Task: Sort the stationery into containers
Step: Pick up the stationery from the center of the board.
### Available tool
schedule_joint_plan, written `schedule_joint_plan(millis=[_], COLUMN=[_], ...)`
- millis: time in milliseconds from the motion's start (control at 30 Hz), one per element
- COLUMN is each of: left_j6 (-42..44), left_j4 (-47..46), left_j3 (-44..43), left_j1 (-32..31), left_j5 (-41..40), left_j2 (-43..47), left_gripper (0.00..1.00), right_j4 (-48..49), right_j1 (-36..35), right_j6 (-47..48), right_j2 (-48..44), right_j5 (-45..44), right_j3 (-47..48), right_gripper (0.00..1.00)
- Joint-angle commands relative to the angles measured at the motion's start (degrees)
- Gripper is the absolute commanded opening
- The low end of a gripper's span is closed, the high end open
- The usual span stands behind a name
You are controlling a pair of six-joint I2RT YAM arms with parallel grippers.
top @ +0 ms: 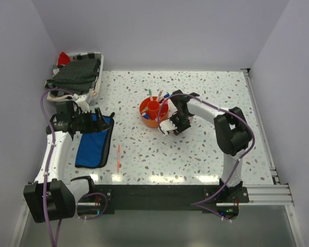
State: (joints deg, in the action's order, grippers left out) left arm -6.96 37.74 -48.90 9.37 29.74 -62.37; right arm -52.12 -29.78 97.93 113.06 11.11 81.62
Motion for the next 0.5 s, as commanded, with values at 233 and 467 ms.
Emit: schedule_joint_plan(millis=[233, 467], left_j6=[-2.1, -1.3], left_j4=[-4.5, -4.1], left_j3=[-3.4, -5.7], left_j1=[0.5, 0.3], left_j5=[3.0, 3.0], left_j2=[-1.1, -3.8], left_gripper=[0.85, 0.86], right_j4=[-12.7, 4.4], right_j1=[0.2, 0.5], right_j6=[-28.2, -56.2], right_j2=[-17.3, -23.1], right_j5=[22.0, 32.8], right_j3=[1.8, 0.0], right_gripper=[0.00, 0.00])
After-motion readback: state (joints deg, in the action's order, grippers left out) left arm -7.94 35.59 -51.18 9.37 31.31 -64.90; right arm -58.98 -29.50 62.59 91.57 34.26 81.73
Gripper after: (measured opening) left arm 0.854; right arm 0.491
